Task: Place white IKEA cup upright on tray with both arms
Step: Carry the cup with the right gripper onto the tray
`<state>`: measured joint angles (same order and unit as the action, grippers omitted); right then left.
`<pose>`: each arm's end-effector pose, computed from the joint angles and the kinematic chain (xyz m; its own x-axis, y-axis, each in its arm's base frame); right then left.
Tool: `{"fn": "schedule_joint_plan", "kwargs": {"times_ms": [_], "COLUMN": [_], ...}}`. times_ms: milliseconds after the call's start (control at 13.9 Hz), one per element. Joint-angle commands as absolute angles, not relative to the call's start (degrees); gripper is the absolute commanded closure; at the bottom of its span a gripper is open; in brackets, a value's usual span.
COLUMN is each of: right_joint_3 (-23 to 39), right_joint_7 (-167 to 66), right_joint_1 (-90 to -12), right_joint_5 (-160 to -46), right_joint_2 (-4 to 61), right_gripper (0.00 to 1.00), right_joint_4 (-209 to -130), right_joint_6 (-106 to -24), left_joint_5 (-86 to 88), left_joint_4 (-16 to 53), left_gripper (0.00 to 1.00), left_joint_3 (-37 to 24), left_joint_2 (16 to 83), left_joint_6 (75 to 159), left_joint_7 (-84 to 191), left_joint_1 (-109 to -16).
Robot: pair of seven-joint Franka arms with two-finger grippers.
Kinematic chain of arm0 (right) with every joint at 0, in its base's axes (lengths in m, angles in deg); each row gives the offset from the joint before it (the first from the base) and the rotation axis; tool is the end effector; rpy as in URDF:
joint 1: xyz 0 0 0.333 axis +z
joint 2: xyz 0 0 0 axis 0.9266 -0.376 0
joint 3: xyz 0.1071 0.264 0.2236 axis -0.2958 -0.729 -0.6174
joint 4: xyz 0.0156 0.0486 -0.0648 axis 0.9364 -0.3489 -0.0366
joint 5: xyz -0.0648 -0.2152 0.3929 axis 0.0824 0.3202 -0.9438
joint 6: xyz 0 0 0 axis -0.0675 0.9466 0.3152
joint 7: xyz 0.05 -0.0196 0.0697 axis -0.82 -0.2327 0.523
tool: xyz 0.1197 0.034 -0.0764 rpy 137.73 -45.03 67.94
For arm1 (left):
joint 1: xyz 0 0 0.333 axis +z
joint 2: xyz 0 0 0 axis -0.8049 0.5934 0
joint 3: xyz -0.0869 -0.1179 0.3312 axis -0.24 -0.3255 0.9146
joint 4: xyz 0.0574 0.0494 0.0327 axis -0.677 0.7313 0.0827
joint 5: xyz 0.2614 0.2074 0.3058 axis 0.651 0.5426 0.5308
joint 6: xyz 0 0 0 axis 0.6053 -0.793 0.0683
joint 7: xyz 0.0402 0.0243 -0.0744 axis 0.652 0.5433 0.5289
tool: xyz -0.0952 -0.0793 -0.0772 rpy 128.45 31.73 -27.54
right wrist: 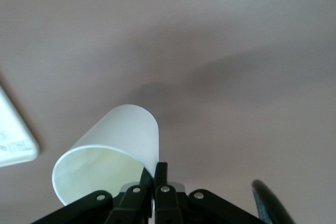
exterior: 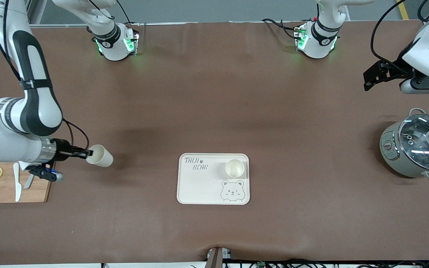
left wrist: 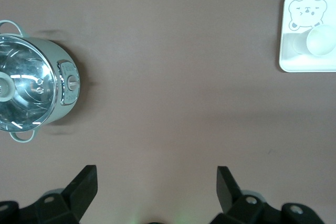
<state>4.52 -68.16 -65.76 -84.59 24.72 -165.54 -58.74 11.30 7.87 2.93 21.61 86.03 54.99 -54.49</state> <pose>0.7181 0.0404 0.2973 0.9113 -0.3044 -0.2774 -0.3647 -0.9093 -0.2003 0.5853 -0.0997 0.6574 0.9994 -0.0308 -0.0135 -0.0312 -0.9991 -0.0270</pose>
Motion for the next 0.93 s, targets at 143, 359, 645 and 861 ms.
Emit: {"fn": "schedule_joint_plan", "kwargs": {"times_ms": [143,359,645,861], "right_joint_3": [5.0,5.0,5.0,5.0], "right_joint_7": [-87.3,-95.5,-104.5,-107.0], "right_joint_1": [-55.7,-51.3,-46.5,-44.4], "right_joint_5": [-86.5,-86.6,-86.6,-86.6], "right_joint_2": [20.5,18.3,16.5,15.5], "right_gripper": [1.00,1.00,1.00,1.00], "right_joint_4": [-160.4,-157.9,-157.7,-156.8], "right_joint_6": [-62.5,-63.8,-69.7,-72.3], "left_joint_5": [10.9,10.9,11.0,11.0], "left_joint_4": [8.2,8.2,8.1,7.1], "left_gripper": [0.00,0.00,0.00,0.00], "left_joint_3": [3.1,3.1,3.1,3.1], "left_joint_2": [20.5,20.5,20.4,20.5], "left_joint_6": [85.7,85.7,85.7,85.7], "left_joint_7": [54.7,54.7,54.6,54.7], "left_joint_1": [-53.8,-53.7,-53.7,-53.7]}}
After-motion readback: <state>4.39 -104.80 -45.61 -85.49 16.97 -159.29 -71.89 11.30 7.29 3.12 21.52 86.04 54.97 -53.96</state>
